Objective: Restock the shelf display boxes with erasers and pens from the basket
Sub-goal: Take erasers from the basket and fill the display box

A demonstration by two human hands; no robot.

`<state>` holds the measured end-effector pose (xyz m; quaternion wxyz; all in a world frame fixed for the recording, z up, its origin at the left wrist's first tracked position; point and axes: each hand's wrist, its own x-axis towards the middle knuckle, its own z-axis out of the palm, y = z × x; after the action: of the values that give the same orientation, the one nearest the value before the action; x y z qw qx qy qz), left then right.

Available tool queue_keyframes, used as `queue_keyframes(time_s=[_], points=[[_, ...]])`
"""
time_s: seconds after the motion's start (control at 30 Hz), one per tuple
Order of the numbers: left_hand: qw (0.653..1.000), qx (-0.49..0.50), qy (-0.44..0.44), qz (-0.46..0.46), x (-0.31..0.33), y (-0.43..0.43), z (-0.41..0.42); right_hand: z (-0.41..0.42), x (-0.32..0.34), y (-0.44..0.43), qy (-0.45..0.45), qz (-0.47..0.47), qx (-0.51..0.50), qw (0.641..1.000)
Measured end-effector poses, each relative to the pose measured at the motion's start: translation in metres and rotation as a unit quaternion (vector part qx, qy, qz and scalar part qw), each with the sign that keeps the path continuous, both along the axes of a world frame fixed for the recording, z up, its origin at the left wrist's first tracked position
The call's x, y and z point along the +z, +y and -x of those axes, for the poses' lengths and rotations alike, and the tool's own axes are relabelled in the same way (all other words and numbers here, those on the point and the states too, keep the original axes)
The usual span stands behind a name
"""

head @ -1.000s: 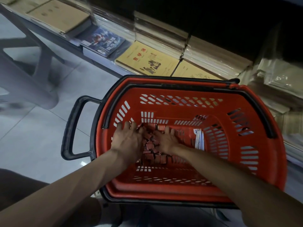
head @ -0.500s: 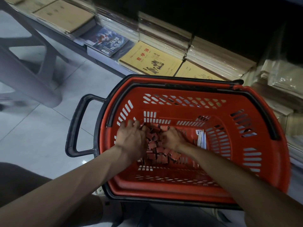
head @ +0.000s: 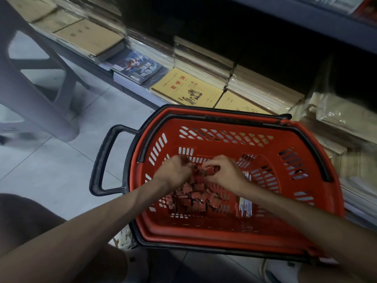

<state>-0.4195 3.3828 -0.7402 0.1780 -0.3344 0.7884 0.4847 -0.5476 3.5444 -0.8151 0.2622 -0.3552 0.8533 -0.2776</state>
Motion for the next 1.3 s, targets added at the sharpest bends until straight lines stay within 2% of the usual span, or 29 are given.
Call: queue_keyframes(time_s=[0.03, 0.1, 0.17, 0.23, 0.33, 0.47, 0.53, 0.63, 0.7, 0.77, 0.87, 0.97, 1.1, 1.13, 1.23, 1.3], points=[[0.991, 0.083, -0.003, -0.102, 0.002, 0.001, 0.004, -0.003, 0.024, 0.002, -0.016, 0.025, -0.005, 1.0], [0.936, 0.201, -0.008, -0.29, 0.009, 0.002, 0.01, -0.013, 0.071, 0.003, -0.058, 0.057, 0.002, 0.997], [0.858, 0.244, -0.003, -0.452, 0.018, 0.003, 0.014, -0.023, 0.103, -0.001, -0.068, 0.074, 0.034, 0.994], [0.811, 0.244, 0.012, -0.532, 0.025, 0.007, 0.017, -0.032, 0.121, -0.006, -0.069, 0.061, 0.074, 0.993], [0.805, 0.242, 0.024, -0.541, 0.031, 0.014, 0.02, -0.039, 0.134, -0.012, -0.061, 0.035, 0.132, 0.989], [0.801, 0.27, 0.014, -0.534, 0.034, 0.014, 0.02, -0.04, 0.146, -0.007, -0.047, 0.031, 0.142, 0.988], [0.803, 0.289, 0.007, -0.522, 0.034, 0.014, 0.017, -0.037, 0.149, -0.001, -0.052, 0.076, 0.118, 0.989], [0.796, 0.307, -0.011, -0.521, 0.027, 0.011, 0.01, -0.025, 0.137, 0.009, -0.047, 0.147, 0.02, 0.988], [0.784, 0.333, -0.038, -0.523, 0.019, 0.004, 0.006, -0.009, 0.099, 0.019, -0.004, 0.096, -0.004, 0.995], [0.781, 0.356, -0.072, -0.509, 0.011, -0.004, 0.004, 0.003, 0.05, 0.029, 0.028, -0.041, 0.066, 0.997], [0.789, 0.36, -0.101, -0.486, 0.003, -0.01, 0.001, 0.003, -0.02, 0.033, 0.067, -0.21, 0.229, 0.948], [0.784, 0.392, -0.122, -0.466, -0.002, -0.014, -0.001, -0.007, -0.064, 0.027, 0.096, -0.278, 0.34, 0.893], [0.771, 0.409, -0.142, -0.467, -0.004, -0.018, 0.0, 0.001, -0.092, 0.021, 0.186, -0.292, 0.478, 0.807], [0.771, 0.413, -0.142, -0.464, -0.004, -0.019, 0.001, 0.003, -0.095, 0.021, 0.196, -0.287, 0.497, 0.795], [0.772, 0.416, -0.147, -0.457, -0.002, -0.017, 0.006, 0.009, -0.099, 0.022, 0.214, -0.267, 0.529, 0.776], [0.775, 0.408, -0.151, -0.458, 0.0, -0.015, 0.008, 0.01, -0.101, 0.026, 0.207, -0.265, 0.529, 0.779]])
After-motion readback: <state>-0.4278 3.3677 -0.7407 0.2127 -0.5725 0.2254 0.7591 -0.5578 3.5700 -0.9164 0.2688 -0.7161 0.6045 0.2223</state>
